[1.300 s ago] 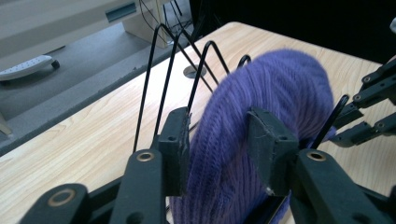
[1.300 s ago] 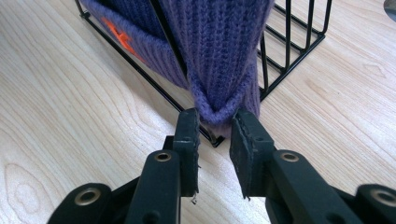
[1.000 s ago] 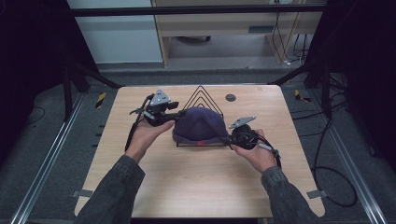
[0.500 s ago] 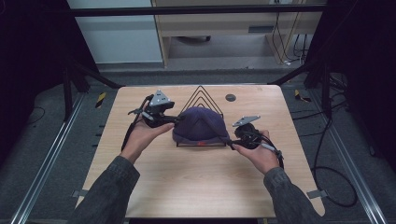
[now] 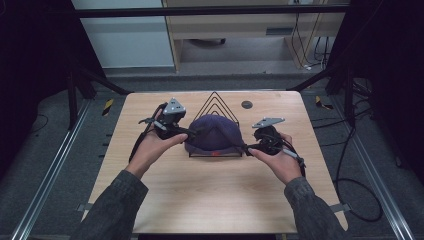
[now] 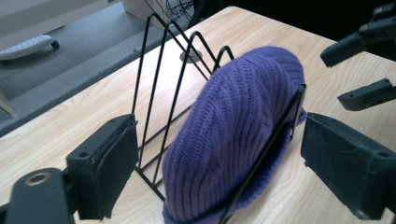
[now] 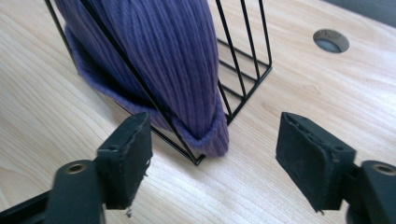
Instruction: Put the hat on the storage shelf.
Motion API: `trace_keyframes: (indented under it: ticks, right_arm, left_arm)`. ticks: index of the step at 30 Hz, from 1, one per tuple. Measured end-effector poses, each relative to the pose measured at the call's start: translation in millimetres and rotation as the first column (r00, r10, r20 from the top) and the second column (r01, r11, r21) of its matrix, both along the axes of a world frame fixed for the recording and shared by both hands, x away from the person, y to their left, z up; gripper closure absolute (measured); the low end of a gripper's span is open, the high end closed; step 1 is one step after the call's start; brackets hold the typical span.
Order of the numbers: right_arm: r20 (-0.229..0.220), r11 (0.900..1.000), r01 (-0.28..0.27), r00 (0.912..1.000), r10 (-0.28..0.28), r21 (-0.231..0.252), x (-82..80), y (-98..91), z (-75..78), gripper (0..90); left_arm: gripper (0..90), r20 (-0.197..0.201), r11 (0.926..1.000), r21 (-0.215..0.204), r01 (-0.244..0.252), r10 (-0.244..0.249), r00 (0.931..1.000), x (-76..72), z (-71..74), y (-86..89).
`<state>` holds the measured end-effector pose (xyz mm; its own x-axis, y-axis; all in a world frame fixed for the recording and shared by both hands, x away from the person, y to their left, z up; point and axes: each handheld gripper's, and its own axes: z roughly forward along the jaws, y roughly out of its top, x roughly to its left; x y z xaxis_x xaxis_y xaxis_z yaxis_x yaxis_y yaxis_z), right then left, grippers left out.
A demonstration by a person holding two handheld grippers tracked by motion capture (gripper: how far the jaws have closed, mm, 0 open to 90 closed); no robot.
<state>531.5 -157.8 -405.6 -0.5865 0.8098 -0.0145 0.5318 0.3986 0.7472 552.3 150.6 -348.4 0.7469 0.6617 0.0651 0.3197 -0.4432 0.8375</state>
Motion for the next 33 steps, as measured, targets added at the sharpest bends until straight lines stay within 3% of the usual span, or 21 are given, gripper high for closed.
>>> trace_keyframes:
  ticks: [5, 11, 14, 16, 24, 33]
  right_arm:
    - [0.031, 0.9999, -0.009, 0.9995, 0.009, 0.013, -5.6, 5.3, 9.7, 18.7]
    - [0.052, 0.9995, -0.005, 0.9986, 0.004, 0.032, -11.7, 7.2, 14.8, 13.8]
    - [0.089, 0.9994, 0.011, 0.9959, -0.013, 0.032, -23.1, 4.8, 19.9, 10.6]
    - [0.115, 0.9981, 0.015, 0.9932, -0.021, 0.061, -32.9, 1.2, 22.3, 7.1]
    - [0.128, 0.9956, 0.018, 0.9914, -0.029, 0.092, -62.7, -3.4, 19.3, 5.8]
    - [0.126, 0.997, 0.004, 0.9919, -0.014, 0.077, -61.8, -3.1, 8.7, 10.3]
  left_arm:
    - [9.0, 0.007, 0.9999, 0.01, -0.008, 0.008, 0.9999, -6.7, 2.5, 0.3]
    - [8.7, -0.015, 0.9994, -0.025, -0.023, 0.022, 0.9996, -15.1, 0.0, 6.0]
    - [8.6, -0.022, 0.9977, -0.044, -0.051, 0.05, 0.9985, -25.3, -2.2, 11.0]
    - [8.6, -0.024, 0.9973, -0.039, -0.063, 0.062, 0.9978, -33.0, -6.2, 14.3]
    - [5.9, -0.055, 0.9965, -0.054, -0.064, 0.061, 0.9966, -62.6, -29.3, 19.1]
    - [5.0, -0.041, 0.998, -0.025, -0.058, 0.057, 0.9976, -72.3, -33.2, 24.4]
